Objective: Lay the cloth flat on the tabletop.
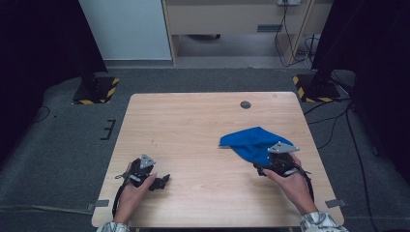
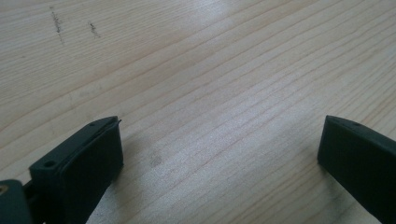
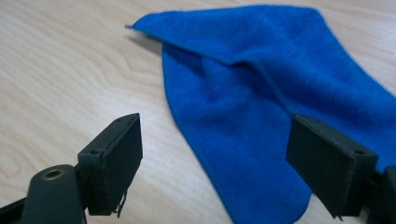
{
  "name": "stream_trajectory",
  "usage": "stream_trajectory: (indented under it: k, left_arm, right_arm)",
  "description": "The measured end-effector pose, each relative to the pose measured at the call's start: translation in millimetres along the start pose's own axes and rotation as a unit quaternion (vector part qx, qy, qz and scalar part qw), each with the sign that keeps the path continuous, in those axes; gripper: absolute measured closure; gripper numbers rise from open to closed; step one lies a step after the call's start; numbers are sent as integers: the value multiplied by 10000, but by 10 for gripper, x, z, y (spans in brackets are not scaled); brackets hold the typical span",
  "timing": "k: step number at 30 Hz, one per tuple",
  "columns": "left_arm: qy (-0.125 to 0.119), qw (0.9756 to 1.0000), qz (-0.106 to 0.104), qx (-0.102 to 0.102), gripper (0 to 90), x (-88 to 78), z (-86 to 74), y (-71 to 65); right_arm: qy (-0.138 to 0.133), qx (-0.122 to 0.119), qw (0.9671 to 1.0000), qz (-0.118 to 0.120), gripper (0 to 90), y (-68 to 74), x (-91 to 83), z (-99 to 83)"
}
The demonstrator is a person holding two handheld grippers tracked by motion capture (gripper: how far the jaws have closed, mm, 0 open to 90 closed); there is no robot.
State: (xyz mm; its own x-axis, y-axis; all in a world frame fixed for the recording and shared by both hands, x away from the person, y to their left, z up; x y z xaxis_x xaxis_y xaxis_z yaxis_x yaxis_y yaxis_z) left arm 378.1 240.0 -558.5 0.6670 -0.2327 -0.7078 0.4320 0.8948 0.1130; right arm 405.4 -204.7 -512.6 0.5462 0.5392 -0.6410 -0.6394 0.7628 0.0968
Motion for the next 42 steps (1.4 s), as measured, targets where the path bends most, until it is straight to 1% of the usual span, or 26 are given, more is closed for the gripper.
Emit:
stream_trajectory:
  k: [7, 8, 10, 13, 15, 20, 21, 22, 23, 24, 28, 30, 32, 33, 34, 36, 38, 40, 41, 42]
  left_arm:
    - [0, 10000, -2, 1, 0, 0, 0, 0]
    - [0, 10000, -2, 2, 0, 0, 0, 0]
    - [0, 10000, -4, 1, 0, 0, 0, 0]
    - [0, 10000, -18, 5, 0, 5, 4, 1]
    - [3, 10000, -26, 24, 0, 6, 5, 5]
    - [2, 10000, -26, 24, 0, 6, 5, 5]
    - [4, 10000, -26, 24, 0, 6, 5, 5]
    - [3, 10000, -26, 23, 0, 6, 5, 5]
    - [3, 10000, -26, 25, 0, 6, 5, 5]
    - [3, 10000, -26, 24, 0, 6, 5, 5]
    - [1, 10000, -25, 22, 0, 6, 5, 4]
    - [3, 10000, -26, 25, 0, 6, 5, 5]
    - [2, 10000, -26, 24, 0, 6, 5, 5]
    - [3, 10000, -25, 24, 0, 6, 5, 5]
    - [2, 10000, -24, 25, 0, 6, 5, 5]
    - [2, 10000, -25, 25, 0, 6, 5, 4]
    - [2, 10000, -25, 24, 0, 6, 5, 4]
    - [2, 10000, -25, 24, 0, 6, 5, 4]
    - [2, 10000, -24, 26, 0, 6, 5, 5]
    - [2, 10000, -25, 24, 0, 6, 5, 4]
  right_arm:
    - [-22, -8, 9999, -168, 209, -128, 49, 200]
    - [-63, -9, 9998, -206, 216, -162, 67, 274]
    - [-92, 9, 9997, -220, 222, -173, 72, 297]
    - [-109, 77, 9995, -280, 238, -236, 106, 377]
    - [-116, 105, 9994, -302, 263, -274, 135, 415]
    - [2, 127, 9993, -364, 298, -364, 242, 456]
    - [15, 81, 9992, -398, 299, -393, 266, 460]
    - [-4, 108, 9992, -392, 290, -427, 298, 464]
    - [-4, 108, 9992, -392, 290, -427, 298, 464]
    - [-12, 162, 9991, -396, 279, -445, 319, 458]
    - [122, 178, 9991, -372, 179, -487, 418, 413]
    - [147, 156, 9990, -384, 148, -488, 462, 400]
    - [218, 140, 9989, -398, 159, -493, 540, 377]
    - [218, 140, 9989, -398, 159, -493, 540, 377]
    - [244, 152, 9987, -413, 170, -491, 558, 369]
    - [318, 121, 9985, -435, 246, -496, 600, 347]
    - [378, 100, 9983, -436, 346, -494, 625, 329]
    - [377, 100, 9984, -399, 440, -496, 630, 327]
    - [351, 101, 9986, -373, 509, -496, 630, 330]
    - [343, 67, 9988, -344, 618, -496, 619, 337]
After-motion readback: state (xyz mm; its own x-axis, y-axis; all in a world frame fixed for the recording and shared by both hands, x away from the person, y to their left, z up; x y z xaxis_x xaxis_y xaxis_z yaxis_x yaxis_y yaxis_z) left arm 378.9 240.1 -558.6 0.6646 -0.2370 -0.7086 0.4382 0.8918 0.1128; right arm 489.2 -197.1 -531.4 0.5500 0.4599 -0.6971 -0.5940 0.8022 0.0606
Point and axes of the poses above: each handheld gripper's, and its own axes: x roughly forward along the jaws, z roughly out of its top, y roughly to its left, the point moved 3 cm from there along x, roughly forward along the jaws, and after that the axes turned 9 degrees about z, right-handed, at the moved point
